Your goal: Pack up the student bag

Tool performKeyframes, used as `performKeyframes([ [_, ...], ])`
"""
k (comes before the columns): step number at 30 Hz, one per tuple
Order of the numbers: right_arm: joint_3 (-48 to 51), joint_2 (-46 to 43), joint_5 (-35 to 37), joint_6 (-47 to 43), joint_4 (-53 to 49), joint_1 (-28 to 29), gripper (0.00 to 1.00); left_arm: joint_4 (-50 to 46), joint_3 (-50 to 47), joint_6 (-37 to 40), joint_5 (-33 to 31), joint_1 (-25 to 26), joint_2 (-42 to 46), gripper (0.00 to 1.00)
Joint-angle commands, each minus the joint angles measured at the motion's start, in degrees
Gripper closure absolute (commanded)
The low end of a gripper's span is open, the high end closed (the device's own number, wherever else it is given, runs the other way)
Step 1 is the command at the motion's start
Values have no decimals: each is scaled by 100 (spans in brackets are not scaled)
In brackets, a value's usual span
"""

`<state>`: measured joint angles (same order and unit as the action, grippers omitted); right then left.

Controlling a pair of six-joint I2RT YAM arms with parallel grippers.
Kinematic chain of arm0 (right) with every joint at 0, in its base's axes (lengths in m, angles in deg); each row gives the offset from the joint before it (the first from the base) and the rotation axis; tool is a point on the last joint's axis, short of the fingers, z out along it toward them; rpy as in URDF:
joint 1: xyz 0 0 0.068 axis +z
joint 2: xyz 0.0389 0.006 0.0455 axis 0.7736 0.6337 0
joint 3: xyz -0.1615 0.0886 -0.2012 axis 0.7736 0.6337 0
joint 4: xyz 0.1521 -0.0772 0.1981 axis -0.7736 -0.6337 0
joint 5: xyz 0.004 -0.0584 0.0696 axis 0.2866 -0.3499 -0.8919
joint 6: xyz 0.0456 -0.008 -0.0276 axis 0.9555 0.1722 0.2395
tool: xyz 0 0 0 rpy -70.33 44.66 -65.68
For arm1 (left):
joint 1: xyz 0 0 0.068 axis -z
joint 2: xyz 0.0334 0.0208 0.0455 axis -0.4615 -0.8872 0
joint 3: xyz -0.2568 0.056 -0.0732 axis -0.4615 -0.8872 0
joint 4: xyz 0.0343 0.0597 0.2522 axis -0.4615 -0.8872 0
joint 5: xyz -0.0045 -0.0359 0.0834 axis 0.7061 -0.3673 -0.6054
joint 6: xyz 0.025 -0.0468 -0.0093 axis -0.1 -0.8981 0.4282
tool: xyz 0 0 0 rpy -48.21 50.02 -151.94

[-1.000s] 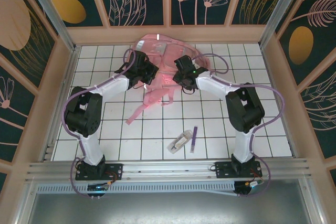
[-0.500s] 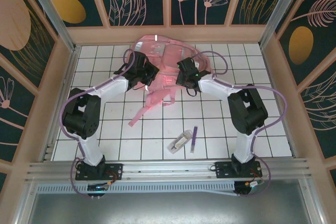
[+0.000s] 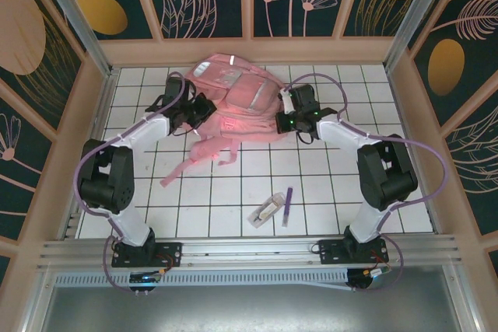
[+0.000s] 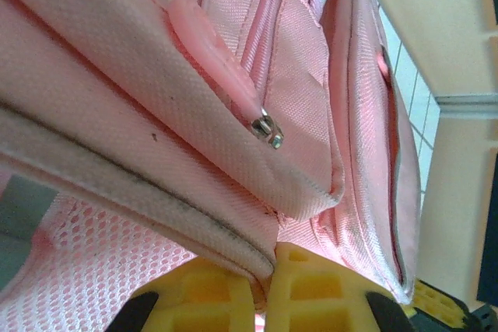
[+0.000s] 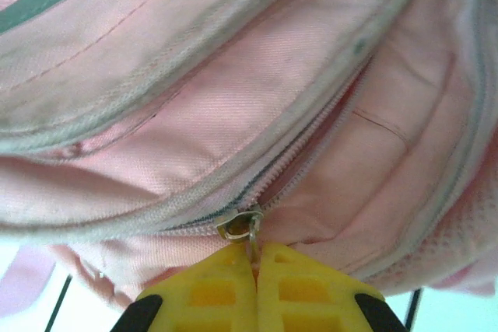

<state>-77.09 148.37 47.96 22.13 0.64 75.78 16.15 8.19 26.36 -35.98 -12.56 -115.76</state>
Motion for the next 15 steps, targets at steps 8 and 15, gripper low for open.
performKeyframes([
  [8,-241,276,-1356,-524,-251,782,100,-666,2028,2073,-140,-714,-1825,79],
  [15,-989,909,-1591,5,247,1124,100,-599,1033,1284,-324,-650,-914,57],
])
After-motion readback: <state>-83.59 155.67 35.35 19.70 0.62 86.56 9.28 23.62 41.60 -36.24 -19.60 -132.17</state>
